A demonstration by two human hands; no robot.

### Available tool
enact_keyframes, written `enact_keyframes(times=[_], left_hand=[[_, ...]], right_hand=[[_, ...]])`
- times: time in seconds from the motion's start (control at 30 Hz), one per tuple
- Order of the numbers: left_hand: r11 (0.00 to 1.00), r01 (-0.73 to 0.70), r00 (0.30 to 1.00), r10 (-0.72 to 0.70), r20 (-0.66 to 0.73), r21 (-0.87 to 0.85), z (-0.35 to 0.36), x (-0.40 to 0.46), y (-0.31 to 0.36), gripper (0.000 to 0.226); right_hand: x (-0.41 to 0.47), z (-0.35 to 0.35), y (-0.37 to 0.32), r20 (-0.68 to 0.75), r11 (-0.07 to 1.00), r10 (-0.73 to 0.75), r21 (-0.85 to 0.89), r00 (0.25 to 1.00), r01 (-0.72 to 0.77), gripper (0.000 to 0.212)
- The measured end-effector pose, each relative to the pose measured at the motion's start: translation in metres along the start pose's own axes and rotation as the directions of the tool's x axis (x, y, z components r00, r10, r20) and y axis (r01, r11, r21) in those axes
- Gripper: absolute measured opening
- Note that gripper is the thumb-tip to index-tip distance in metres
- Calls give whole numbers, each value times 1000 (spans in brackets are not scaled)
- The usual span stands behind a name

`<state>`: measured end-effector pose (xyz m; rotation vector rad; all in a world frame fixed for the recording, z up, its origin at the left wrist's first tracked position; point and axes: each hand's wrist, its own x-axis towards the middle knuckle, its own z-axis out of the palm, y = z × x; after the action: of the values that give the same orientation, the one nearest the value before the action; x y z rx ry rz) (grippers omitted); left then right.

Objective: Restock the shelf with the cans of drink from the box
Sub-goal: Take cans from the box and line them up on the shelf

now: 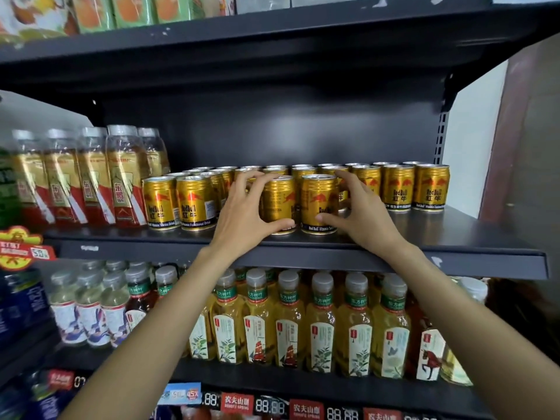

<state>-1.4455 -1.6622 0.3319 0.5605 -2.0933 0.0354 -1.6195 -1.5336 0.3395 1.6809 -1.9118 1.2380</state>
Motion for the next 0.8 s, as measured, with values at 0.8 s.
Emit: enact_keyframes(times=[0.8], left_hand=[[845, -4, 989, -75, 127, 535, -8, 24, -40, 80]], right_hand=[[55, 76, -44, 108, 994, 81, -84, 991, -72, 86]])
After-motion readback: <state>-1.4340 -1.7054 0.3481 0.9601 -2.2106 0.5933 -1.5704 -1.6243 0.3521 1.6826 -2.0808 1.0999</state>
